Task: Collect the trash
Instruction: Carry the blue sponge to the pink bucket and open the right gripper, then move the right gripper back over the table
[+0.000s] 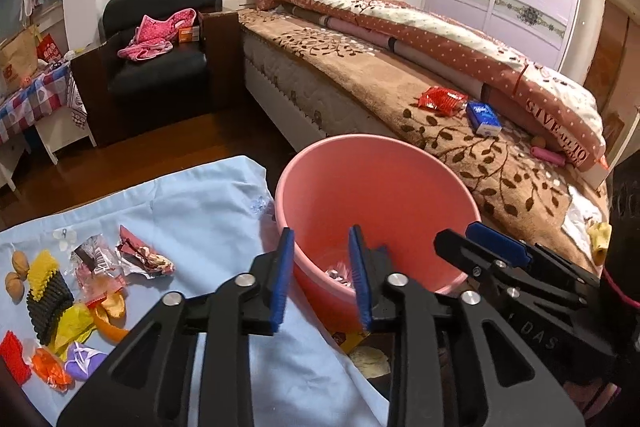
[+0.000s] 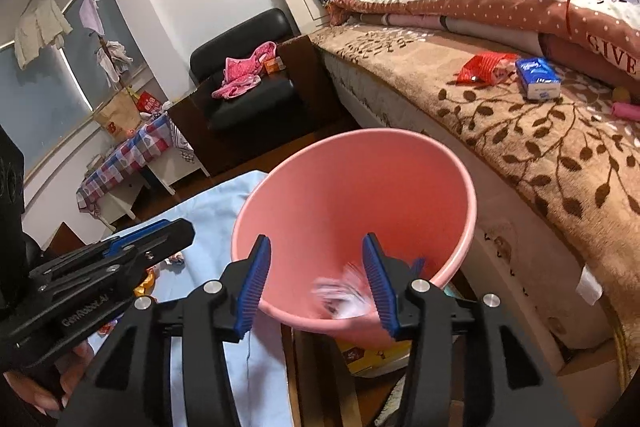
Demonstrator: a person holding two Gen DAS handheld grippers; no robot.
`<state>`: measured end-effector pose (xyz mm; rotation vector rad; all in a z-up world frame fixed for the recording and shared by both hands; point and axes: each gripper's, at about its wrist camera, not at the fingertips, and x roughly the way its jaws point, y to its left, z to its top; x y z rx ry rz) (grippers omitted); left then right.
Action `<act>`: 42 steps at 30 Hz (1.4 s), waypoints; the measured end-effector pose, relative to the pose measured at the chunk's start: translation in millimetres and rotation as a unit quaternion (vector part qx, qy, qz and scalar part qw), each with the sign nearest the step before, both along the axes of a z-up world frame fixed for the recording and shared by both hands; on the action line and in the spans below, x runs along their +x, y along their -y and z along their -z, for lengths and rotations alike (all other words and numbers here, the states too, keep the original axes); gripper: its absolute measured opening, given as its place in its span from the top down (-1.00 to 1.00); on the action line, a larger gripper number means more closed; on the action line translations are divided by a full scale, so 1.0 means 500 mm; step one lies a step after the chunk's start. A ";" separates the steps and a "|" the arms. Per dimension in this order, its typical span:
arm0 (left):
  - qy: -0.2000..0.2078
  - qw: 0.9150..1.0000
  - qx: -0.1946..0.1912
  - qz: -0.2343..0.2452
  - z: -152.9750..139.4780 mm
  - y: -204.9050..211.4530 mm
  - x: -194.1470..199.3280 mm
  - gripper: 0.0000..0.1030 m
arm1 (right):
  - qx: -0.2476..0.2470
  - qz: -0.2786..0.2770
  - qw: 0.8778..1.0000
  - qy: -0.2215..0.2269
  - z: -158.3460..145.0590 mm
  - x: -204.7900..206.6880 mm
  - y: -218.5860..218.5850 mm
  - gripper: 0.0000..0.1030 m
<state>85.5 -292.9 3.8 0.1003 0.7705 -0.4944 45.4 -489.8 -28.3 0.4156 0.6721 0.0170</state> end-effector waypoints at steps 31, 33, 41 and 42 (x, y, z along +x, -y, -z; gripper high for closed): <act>-0.006 0.998 -0.057 -0.033 -0.042 -0.148 -0.082 0.31 | -0.001 -0.018 0.999 0.036 -0.075 -0.088 -0.016 0.08; 0.001 0.997 -0.057 -0.041 -0.048 -0.174 -0.095 0.31 | 0.006 -0.033 0.999 0.036 -0.074 -0.092 -0.041 0.08; 0.020 0.994 -0.051 -0.091 -0.055 -0.281 -0.132 0.31 | 0.001 -0.101 0.994 0.042 -0.078 -0.102 -0.166 0.08; 0.021 0.994 -0.049 -0.098 -0.052 -0.294 -0.136 0.31 | -0.001 -0.110 0.993 0.041 -0.078 -0.101 -0.182 0.08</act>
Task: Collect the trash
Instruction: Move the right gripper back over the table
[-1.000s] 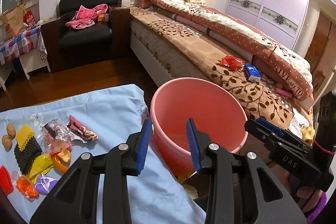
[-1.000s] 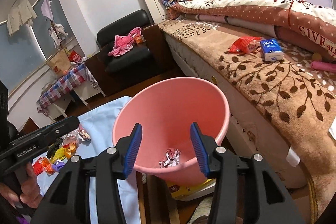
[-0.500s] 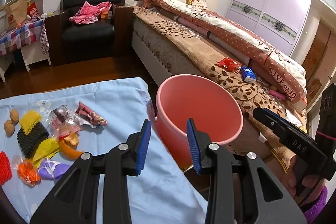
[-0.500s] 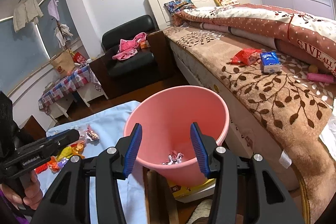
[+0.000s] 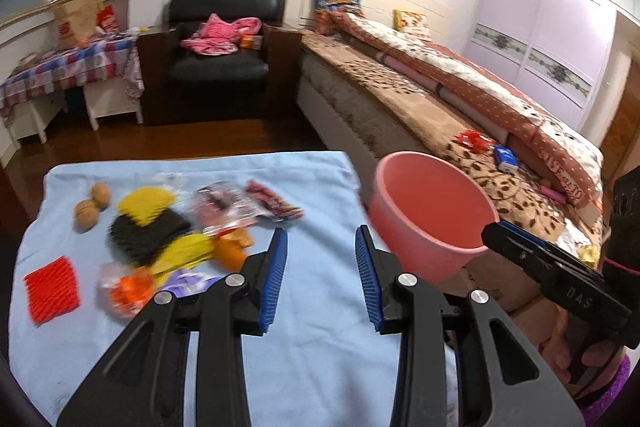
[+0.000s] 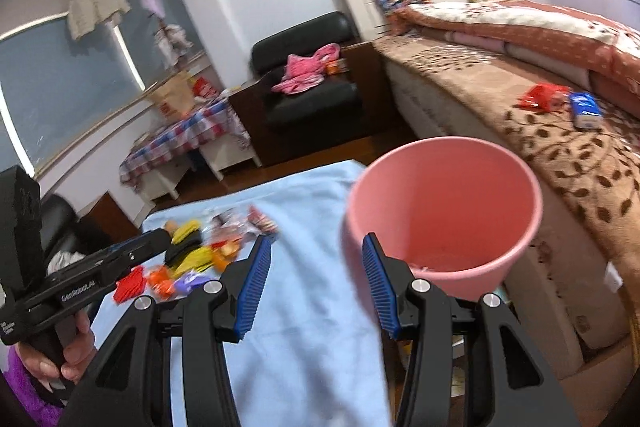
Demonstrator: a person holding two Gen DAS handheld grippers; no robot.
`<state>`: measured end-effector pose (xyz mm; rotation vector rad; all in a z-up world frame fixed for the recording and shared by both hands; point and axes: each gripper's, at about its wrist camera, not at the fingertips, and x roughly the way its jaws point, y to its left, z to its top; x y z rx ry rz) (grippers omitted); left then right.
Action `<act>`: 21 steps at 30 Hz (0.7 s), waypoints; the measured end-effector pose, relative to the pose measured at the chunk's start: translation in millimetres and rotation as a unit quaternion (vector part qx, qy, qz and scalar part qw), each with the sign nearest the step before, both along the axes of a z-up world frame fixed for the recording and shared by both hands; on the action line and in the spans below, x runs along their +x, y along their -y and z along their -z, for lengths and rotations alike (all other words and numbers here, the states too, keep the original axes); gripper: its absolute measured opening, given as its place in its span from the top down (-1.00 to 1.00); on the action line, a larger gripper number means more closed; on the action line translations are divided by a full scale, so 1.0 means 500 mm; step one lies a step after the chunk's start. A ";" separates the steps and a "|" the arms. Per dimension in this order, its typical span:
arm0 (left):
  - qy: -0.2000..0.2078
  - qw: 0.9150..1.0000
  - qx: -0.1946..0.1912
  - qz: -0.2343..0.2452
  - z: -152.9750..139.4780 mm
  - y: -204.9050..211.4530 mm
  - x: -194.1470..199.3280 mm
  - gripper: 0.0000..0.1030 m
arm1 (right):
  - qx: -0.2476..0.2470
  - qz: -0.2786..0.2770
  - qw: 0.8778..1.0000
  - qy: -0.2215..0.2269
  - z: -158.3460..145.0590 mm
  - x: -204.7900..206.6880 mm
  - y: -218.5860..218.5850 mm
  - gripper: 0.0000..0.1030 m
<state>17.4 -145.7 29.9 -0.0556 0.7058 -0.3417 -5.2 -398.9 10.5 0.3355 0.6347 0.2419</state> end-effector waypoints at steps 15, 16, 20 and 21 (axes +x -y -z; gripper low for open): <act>-0.013 0.993 0.028 -0.116 0.066 -0.220 -0.045 0.31 | -0.026 -0.120 0.992 -0.015 0.019 0.027 -0.225 0.08; -0.017 0.992 0.029 -0.123 0.072 -0.233 -0.046 0.31 | -0.028 -0.127 0.991 -0.019 0.025 0.030 -0.241 0.08; -0.036 0.989 0.028 -0.143 0.099 -0.267 -0.036 0.31 | -0.037 -0.149 0.987 -0.036 0.051 0.043 -0.287 0.08; -0.041 0.988 0.026 -0.144 0.104 -0.271 -0.031 0.31 | -0.038 -0.152 0.987 -0.040 0.057 0.045 -0.297 0.08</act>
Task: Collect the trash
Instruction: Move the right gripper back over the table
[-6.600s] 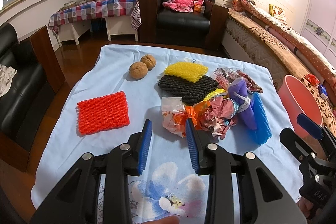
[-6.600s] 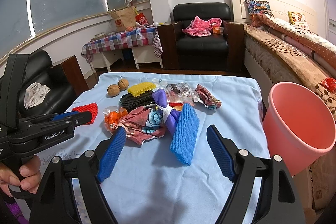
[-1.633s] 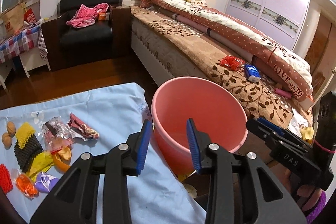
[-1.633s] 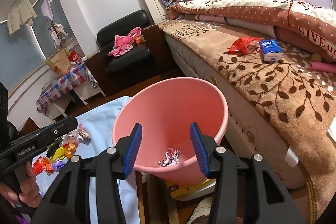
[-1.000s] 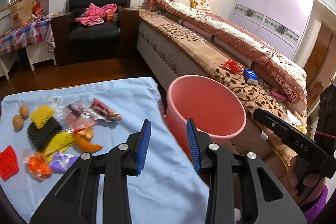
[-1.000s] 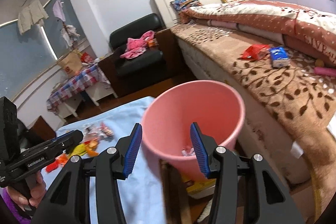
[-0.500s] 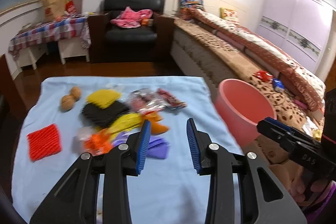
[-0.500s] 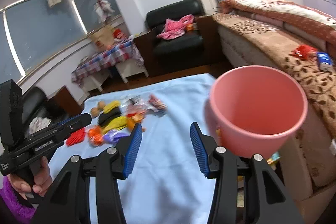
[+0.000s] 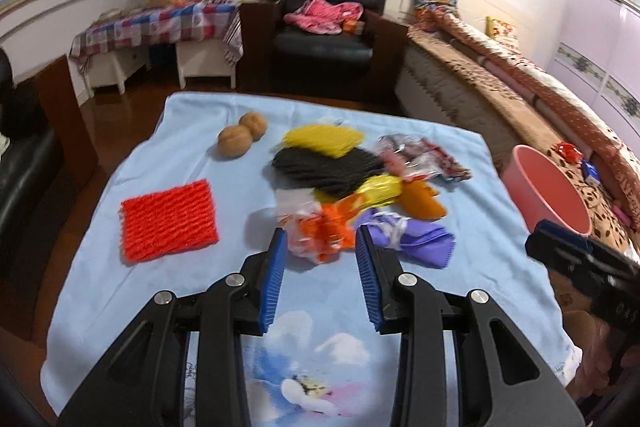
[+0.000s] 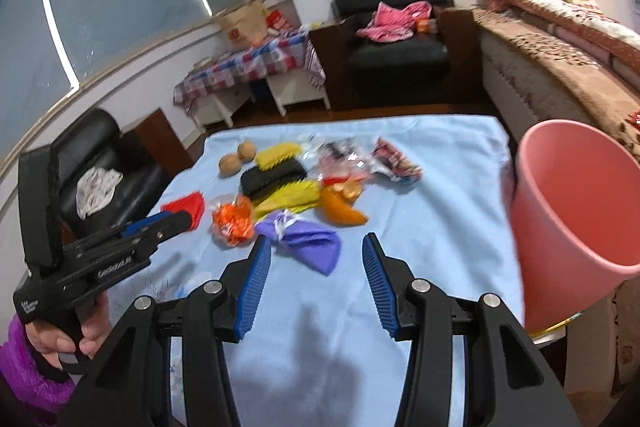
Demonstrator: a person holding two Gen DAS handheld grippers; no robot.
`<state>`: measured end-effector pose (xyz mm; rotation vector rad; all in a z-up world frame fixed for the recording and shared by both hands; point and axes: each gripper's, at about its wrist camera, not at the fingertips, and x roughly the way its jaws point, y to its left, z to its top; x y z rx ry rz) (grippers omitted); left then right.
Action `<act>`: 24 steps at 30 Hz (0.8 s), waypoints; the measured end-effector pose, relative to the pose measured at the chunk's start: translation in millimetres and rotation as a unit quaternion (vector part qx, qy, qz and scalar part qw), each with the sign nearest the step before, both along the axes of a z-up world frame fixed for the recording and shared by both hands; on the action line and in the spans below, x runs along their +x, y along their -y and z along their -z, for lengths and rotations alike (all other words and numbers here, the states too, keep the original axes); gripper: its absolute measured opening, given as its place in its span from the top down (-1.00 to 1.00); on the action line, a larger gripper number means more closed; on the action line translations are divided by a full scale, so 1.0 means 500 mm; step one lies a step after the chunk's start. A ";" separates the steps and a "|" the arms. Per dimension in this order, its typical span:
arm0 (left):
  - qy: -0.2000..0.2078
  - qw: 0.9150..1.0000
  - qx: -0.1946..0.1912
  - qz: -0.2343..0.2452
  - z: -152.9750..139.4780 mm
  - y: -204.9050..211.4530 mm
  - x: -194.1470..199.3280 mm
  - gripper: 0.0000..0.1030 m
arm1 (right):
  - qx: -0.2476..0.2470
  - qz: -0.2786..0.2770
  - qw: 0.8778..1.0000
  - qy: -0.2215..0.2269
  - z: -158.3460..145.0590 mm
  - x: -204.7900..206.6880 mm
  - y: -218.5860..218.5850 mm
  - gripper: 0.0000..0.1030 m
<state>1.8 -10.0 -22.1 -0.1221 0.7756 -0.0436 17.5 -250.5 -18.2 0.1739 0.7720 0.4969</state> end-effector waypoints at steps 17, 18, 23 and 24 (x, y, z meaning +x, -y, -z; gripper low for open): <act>-0.071 0.994 -0.078 -0.029 0.074 -0.042 0.075 0.20 | -0.017 -0.017 0.999 -0.032 0.061 0.055 -0.058 -0.05; -0.067 0.993 -0.091 -0.025 0.068 -0.047 0.072 0.20 | -0.018 -0.017 0.999 -0.030 0.062 0.055 -0.059 -0.07; -0.048 0.991 -0.122 -0.028 0.043 -0.056 0.073 0.01 | -0.014 -0.014 0.999 -0.030 0.065 0.068 -0.058 -0.14; -0.049 0.991 -0.123 -0.033 0.042 -0.057 0.079 0.01 | -0.013 -0.013 0.999 -0.031 0.067 0.073 -0.058 -0.14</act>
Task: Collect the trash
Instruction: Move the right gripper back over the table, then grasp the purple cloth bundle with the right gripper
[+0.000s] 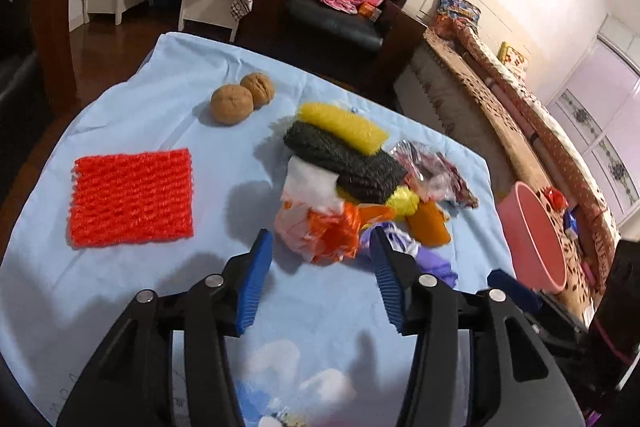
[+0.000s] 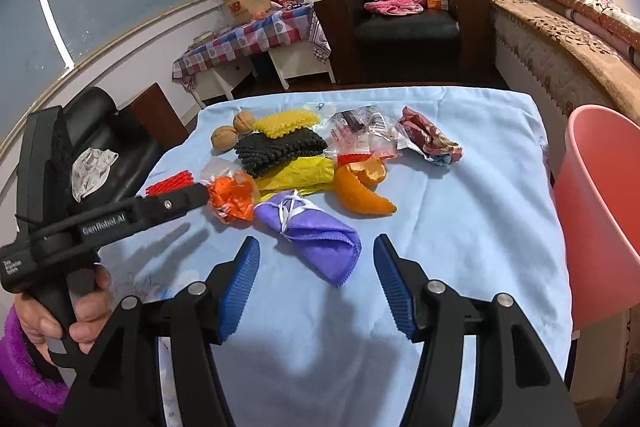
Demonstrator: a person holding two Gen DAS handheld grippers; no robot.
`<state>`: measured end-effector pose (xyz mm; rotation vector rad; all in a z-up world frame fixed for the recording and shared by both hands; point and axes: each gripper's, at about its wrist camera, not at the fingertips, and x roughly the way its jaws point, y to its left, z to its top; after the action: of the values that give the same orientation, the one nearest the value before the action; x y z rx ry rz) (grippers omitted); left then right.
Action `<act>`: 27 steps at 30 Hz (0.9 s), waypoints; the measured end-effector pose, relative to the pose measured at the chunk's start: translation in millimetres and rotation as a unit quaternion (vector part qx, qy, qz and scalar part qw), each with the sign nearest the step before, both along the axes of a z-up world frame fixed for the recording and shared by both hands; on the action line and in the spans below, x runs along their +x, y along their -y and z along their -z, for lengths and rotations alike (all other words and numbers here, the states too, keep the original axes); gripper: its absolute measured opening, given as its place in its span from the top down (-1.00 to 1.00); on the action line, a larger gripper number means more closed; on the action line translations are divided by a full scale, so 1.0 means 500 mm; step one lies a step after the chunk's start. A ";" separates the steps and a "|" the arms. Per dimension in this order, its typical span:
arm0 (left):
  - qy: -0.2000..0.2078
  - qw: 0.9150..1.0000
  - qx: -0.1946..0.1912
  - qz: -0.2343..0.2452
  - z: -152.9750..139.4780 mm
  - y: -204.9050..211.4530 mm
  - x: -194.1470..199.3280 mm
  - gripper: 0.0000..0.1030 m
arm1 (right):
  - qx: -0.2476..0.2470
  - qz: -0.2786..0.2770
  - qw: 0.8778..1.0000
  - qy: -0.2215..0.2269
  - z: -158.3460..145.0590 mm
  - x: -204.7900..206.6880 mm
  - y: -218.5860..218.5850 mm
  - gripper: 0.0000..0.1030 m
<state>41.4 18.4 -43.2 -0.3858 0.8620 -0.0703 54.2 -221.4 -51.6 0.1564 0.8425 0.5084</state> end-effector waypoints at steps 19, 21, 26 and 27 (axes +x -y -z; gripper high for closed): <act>-0.047 0.999 0.016 -0.012 0.015 0.009 0.079 0.10 | -0.018 0.062 0.998 0.026 -0.042 -0.032 0.023 -0.17; -0.052 0.998 0.013 -0.012 0.012 0.005 0.077 0.11 | -0.019 0.069 0.997 0.024 -0.042 -0.040 0.028 -0.17; -0.058 0.998 0.013 -0.016 0.005 -0.008 0.055 0.12 | -0.039 0.074 0.996 0.027 -0.049 -0.061 0.026 -0.17; -0.058 0.998 0.014 -0.016 0.003 -0.009 0.052 0.12 | -0.045 0.076 0.996 0.031 -0.051 -0.065 0.025 -0.17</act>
<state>67.1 23.1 -44.8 -0.3810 0.9703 -0.0056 21.9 -233.9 -26.2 0.1196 0.7843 0.3300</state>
